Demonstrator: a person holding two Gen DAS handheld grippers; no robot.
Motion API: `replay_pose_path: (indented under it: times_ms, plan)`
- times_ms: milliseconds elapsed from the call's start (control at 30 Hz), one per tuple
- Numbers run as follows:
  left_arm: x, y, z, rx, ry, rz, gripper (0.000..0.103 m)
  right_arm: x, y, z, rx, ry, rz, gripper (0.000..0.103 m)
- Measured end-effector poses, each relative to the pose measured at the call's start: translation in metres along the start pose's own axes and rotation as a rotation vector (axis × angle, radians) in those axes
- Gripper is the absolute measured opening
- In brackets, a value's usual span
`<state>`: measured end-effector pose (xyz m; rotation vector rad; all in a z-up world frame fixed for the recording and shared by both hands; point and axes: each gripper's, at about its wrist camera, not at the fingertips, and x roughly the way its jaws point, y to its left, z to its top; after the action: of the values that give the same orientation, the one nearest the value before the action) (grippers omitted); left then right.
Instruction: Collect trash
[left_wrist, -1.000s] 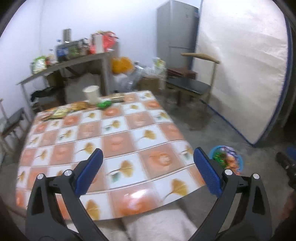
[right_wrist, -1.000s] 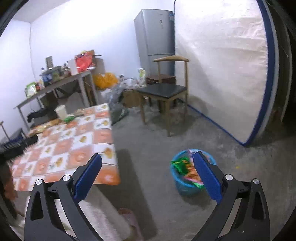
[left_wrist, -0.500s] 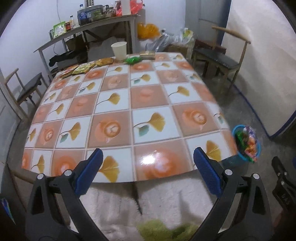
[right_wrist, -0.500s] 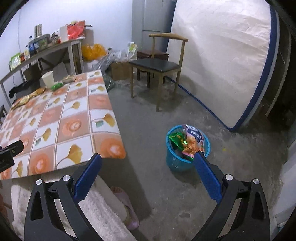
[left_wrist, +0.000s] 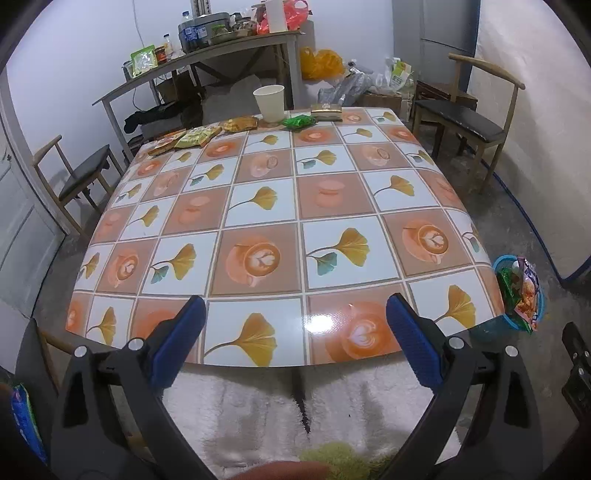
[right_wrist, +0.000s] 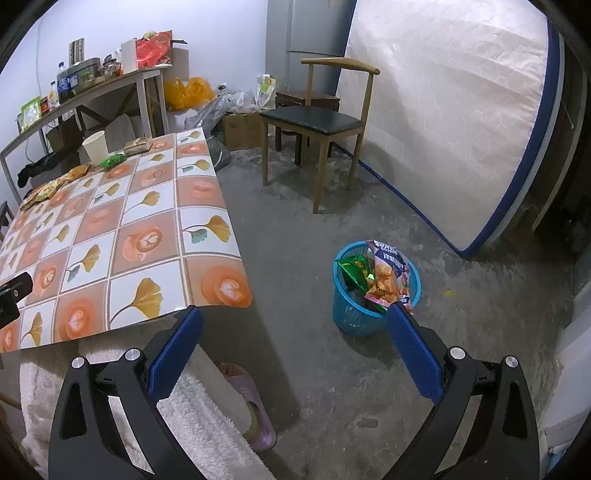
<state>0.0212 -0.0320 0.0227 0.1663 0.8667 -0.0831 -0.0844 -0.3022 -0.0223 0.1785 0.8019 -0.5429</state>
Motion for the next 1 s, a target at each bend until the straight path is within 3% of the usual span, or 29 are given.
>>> replay_pose_path:
  times_ms: [1000]
  plan:
    - [0.000,-0.007,-0.001,0.011,0.007,-0.011,0.094,0.011,-0.004,-0.004,0.010,0.029,0.007,0.096]
